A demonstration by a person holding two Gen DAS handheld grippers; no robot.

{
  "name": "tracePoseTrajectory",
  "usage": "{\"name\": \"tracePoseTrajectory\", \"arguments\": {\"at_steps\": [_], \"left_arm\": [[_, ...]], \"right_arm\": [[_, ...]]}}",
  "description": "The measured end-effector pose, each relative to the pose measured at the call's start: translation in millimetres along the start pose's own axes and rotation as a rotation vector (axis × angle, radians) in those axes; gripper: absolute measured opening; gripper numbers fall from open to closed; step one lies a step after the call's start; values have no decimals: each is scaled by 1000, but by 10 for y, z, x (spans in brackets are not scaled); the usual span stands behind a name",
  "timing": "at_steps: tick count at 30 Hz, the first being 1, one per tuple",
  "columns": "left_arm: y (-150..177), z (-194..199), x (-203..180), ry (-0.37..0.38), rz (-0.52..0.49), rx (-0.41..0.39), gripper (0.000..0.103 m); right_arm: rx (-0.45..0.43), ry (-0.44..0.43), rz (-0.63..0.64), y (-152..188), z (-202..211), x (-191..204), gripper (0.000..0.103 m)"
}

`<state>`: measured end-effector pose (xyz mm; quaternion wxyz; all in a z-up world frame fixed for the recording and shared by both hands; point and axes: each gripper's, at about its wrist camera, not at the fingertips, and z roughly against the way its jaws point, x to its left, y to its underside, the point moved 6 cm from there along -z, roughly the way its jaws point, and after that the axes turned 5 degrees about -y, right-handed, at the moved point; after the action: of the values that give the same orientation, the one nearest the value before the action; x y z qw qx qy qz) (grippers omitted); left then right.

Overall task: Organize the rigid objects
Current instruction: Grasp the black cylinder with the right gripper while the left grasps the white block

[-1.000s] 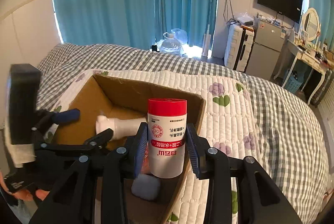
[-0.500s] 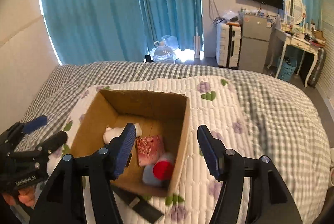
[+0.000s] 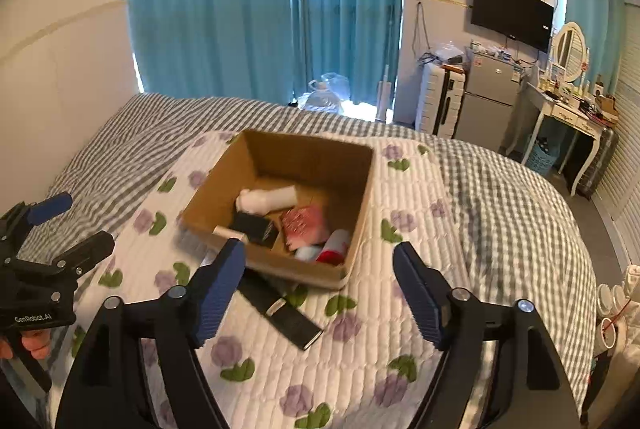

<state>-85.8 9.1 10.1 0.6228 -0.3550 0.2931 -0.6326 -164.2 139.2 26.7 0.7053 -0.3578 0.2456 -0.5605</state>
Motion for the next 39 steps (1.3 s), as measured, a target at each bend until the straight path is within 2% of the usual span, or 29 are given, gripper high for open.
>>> {"name": "tracePoseTrajectory", "arguments": {"at_steps": [1, 3, 10, 17, 20, 24, 27, 29, 34, 37, 39], "left_arm": [[64, -26, 12, -9, -6, 1, 103], [156, -108, 36, -18, -7, 10, 103], [472, -587, 79, -35, 2, 57, 103], [883, -936, 72, -122, -96, 124, 103], [917, -954, 48, -127, -120, 129, 103], [950, -987, 61, -112, -107, 154, 103], [971, -1009, 99, -103, -75, 171, 103], [989, -1050, 155, -108, -47, 187, 103], [1049, -1097, 216, -95, 5, 222, 103], [1055, -1067, 235, -107, 19, 208, 103], [1050, -1053, 235, -106, 25, 197, 103]], "right_arm": [[4, -4, 2, 56, -40, 19, 86], [13, -7, 8, 157, -124, 57, 89], [113, -20, 47, 522, -784, 128, 89], [233, -70, 195, 931, -1517, 322, 89], [284, -92, 214, 1025, -1771, 361, 82], [327, -118, 205, 1067, -2057, 371, 65], [364, -169, 187, 1175, -2243, 402, 65], [350, -139, 203, 1228, -2241, 427, 65], [363, -101, 191, 1345, -2027, 473, 46], [338, -54, 168, 1399, -1835, 473, 43], [307, -36, 107, 1392, -1667, 436, 42]]}}
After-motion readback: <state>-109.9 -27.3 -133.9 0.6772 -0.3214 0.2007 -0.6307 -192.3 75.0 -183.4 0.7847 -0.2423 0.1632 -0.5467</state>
